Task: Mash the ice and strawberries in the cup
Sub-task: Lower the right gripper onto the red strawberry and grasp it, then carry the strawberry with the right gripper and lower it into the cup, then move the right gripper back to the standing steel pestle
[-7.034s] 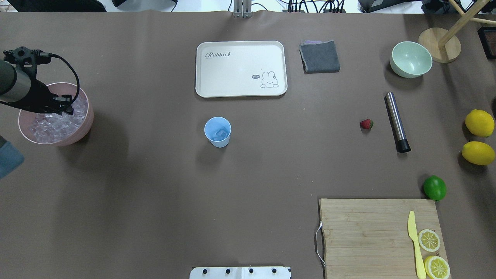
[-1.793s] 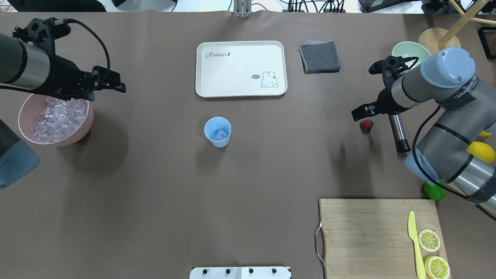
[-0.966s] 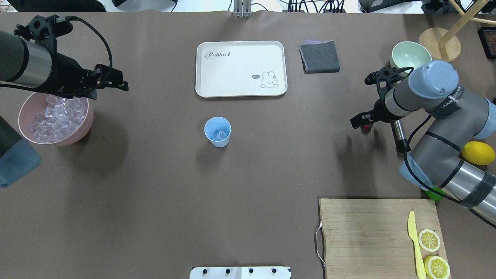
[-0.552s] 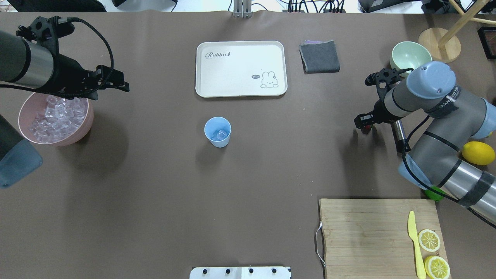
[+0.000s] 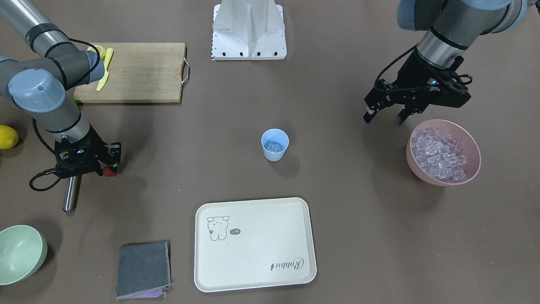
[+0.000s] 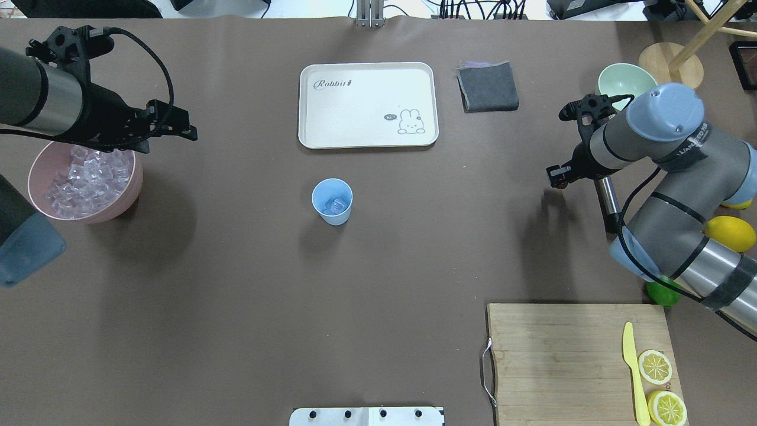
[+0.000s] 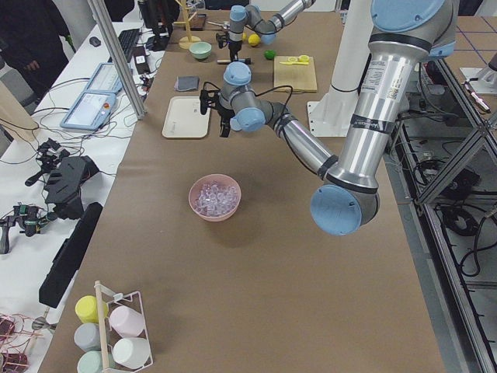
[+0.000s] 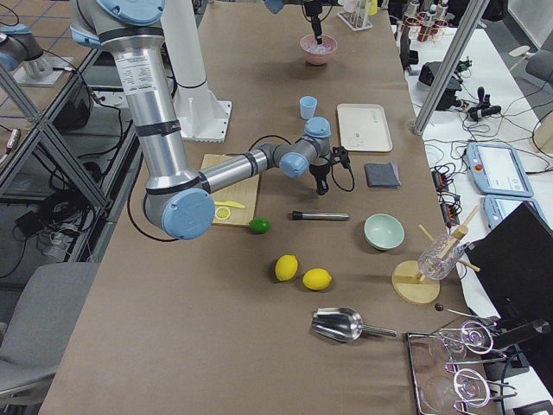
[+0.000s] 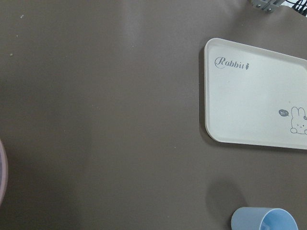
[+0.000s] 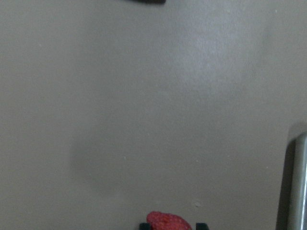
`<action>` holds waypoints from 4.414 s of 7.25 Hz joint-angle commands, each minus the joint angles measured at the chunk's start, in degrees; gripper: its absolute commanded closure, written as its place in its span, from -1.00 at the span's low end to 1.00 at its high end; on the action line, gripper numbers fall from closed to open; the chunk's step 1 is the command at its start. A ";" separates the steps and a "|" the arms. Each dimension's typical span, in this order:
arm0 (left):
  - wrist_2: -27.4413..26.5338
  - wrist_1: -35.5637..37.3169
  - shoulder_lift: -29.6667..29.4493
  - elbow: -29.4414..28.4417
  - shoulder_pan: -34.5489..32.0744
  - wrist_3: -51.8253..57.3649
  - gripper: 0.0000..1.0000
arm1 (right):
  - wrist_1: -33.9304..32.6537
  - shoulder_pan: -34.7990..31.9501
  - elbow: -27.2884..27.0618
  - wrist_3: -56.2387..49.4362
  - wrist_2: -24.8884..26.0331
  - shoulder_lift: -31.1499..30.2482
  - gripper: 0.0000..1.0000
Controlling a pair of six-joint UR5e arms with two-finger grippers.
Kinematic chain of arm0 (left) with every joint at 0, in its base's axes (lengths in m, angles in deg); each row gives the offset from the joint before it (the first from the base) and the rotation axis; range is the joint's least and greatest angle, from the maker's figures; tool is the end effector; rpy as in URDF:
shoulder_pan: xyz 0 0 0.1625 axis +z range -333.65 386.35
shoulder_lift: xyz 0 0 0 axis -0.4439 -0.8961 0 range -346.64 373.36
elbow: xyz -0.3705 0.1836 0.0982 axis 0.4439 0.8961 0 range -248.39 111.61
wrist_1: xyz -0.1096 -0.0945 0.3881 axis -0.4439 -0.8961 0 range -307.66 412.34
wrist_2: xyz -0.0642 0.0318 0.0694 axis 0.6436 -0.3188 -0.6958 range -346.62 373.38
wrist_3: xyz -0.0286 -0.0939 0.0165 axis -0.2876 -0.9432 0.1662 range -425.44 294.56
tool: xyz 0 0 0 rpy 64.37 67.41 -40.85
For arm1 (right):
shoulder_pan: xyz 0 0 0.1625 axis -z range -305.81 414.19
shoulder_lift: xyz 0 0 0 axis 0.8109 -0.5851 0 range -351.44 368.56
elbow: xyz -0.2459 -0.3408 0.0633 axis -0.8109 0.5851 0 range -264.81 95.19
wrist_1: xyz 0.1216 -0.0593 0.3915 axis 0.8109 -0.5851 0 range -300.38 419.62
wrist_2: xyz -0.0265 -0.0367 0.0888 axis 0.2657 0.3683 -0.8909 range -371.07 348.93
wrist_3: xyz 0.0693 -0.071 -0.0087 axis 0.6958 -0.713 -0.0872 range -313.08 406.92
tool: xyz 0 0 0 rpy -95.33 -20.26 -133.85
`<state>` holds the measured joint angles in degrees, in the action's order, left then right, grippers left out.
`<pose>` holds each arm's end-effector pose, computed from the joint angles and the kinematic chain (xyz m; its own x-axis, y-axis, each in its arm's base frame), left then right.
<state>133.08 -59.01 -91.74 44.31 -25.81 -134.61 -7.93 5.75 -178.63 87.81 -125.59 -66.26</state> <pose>0.2686 -0.4826 0.2912 0.4451 -0.0695 -0.8928 0.2855 0.9560 0.0678 -0.3404 -0.5225 0.4469 0.7024 -0.2445 0.6685 0.0495 0.9537 0.2968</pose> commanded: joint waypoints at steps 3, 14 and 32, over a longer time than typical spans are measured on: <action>-0.09 -0.09 0.77 0.06 -0.13 -0.09 -0.93 | 0.05 -0.46 -8.75 11.75 -1.84 11.41 1.00; -0.44 -0.18 0.86 -1.43 -0.13 0.00 -0.93 | 11.58 23.56 9.40 19.84 24.70 28.42 1.00; -8.07 0.09 -0.99 -0.82 4.16 -0.18 -0.93 | -12.17 -10.54 9.17 -12.86 -9.84 4.25 -1.00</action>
<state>126.84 -58.93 -92.48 43.49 -23.00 -134.79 -22.92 -4.76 -171.83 74.83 -135.49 -60.96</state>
